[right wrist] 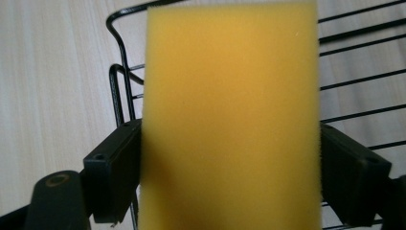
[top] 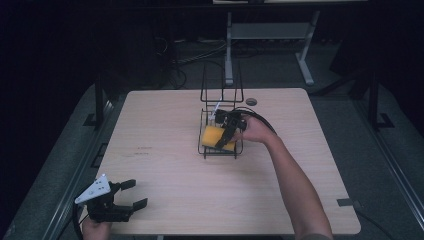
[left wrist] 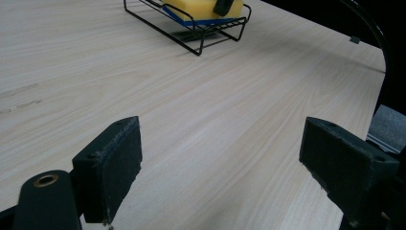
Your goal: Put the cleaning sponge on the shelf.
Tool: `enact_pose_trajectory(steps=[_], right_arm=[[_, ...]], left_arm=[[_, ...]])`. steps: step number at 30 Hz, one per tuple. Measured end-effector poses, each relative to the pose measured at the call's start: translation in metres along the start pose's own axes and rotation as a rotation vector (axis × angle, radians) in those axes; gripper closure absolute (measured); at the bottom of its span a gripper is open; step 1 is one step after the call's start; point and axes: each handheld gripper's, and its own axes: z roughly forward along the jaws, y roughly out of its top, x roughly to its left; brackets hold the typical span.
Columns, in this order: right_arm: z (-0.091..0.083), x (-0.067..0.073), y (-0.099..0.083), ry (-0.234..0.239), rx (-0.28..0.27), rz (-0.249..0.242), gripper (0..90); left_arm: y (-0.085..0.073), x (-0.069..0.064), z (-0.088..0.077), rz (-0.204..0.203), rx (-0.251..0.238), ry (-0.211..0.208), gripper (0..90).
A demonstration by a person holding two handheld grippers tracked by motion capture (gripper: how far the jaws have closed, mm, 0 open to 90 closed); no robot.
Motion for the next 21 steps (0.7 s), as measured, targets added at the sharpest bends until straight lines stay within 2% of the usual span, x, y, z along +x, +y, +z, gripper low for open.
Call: enact_pose_trajectory(steps=[3, 8, 13, 14, 21], right_arm=[[-0.004, 0.001, 0.0, -0.004, -0.024, 0.001, 17.6], [-0.006, 0.002, 0.0, -0.013, -0.028, 0.015, 16.3], [-0.011, 0.003, -0.006, -0.012, -0.092, 0.023, 16.6], [-0.011, 0.002, -0.008, -0.023, -0.104, 0.027, 16.5], [-0.019, 0.0, -0.013, -0.017, -0.112, 0.04, 16.1]], left_arm=[[0.0, 0.0, 0.0, -0.001, 0.001, 0.0, 14.1], [-0.001, 0.001, -0.001, -0.003, -0.001, 0.001, 14.1], [-0.001, 0.001, 0.0, -0.005, 0.002, 0.0, 14.1], [-0.001, 0.001, 0.0, -0.003, 0.007, 0.0, 14.0], [-0.001, 0.0, 0.002, 0.001, 0.015, -0.002, 14.1]])
